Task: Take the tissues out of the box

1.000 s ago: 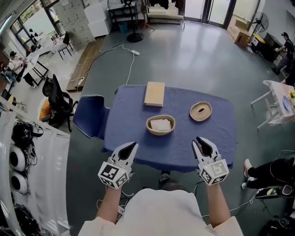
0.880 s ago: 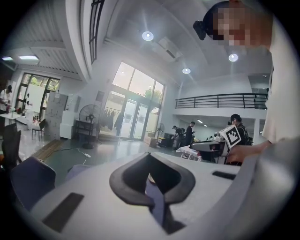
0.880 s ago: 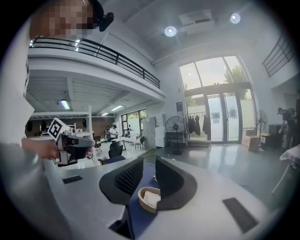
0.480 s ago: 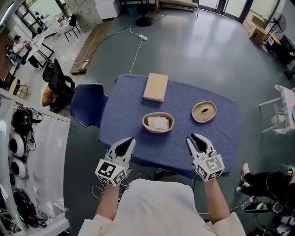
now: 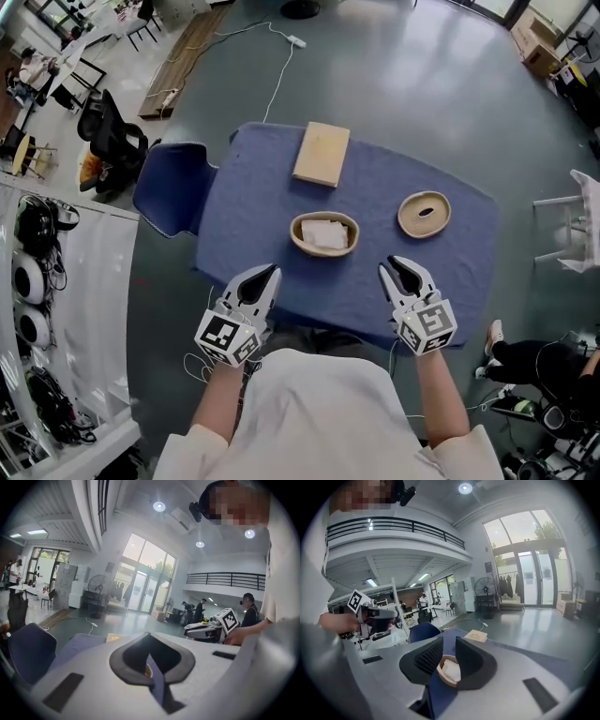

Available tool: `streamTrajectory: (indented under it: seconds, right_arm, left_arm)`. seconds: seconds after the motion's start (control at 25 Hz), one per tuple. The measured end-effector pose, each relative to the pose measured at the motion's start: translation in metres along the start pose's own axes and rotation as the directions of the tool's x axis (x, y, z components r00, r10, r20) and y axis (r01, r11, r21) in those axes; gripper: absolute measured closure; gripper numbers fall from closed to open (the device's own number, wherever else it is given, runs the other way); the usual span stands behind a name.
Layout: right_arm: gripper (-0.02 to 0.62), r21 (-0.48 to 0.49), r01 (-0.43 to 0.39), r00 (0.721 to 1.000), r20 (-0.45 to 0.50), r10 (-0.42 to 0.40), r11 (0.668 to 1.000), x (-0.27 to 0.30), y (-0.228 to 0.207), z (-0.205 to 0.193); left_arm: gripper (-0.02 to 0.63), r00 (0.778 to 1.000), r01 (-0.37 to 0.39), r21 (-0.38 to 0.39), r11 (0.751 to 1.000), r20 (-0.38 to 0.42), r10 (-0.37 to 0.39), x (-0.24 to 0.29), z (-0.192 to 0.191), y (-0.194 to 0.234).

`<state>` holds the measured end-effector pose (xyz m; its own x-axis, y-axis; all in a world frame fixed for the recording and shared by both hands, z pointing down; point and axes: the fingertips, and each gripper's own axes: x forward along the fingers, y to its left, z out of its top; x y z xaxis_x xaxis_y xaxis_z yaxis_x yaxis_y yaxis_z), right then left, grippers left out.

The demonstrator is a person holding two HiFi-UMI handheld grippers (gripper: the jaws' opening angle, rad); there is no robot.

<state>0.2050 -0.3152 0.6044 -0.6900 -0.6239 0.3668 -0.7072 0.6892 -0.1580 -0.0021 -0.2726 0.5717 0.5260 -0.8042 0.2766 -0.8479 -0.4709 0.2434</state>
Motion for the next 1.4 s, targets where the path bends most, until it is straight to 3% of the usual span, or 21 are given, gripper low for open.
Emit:
streamTrajectory:
  seconds: [0.28,0.48,0.76,0.96,1.2,1.4]
  right_arm:
    - [0.492,0.002,0.027,0.996,-0.088,-0.027,1.000,0.106,-0.023,-0.031]
    - [0.492,-0.033,-0.005,0.987,-0.162,-0.001,0.999,0.184,-0.026,-0.065]
    - [0.471,-0.116,-0.118,0.929,-0.364,0.068,0.986,0.280,-0.023,-0.145]
    - [0.471,-0.179,-0.197,0.899,-0.425,0.105,0.964,0.338,-0.018,-0.180]
    - [0.451,-0.268,-0.345,0.814,-0.563,0.144,0.900,0.397,-0.016,-0.229]
    - [0.420,-0.370,-0.481,0.735,-0.664,0.135,0.795,0.427,-0.015,-0.270]
  left_arm:
    - [0.600,0.998,0.048,-0.017,0.999,-0.050,-0.049,0.054,-0.033,0.078]
    - [0.600,0.995,0.042,-0.042,0.998,-0.091,-0.045,0.080,-0.067,0.140]
    - [0.600,0.988,0.033,-0.097,0.995,-0.148,-0.047,0.098,-0.110,0.194]
    - [0.600,0.984,0.031,-0.134,0.990,-0.171,-0.054,0.106,-0.134,0.218]
    - [0.600,0.979,0.029,-0.155,0.988,-0.196,-0.059,0.121,-0.157,0.246]
    - [0.600,0.977,0.013,-0.171,0.985,-0.208,-0.049,0.132,-0.173,0.260]
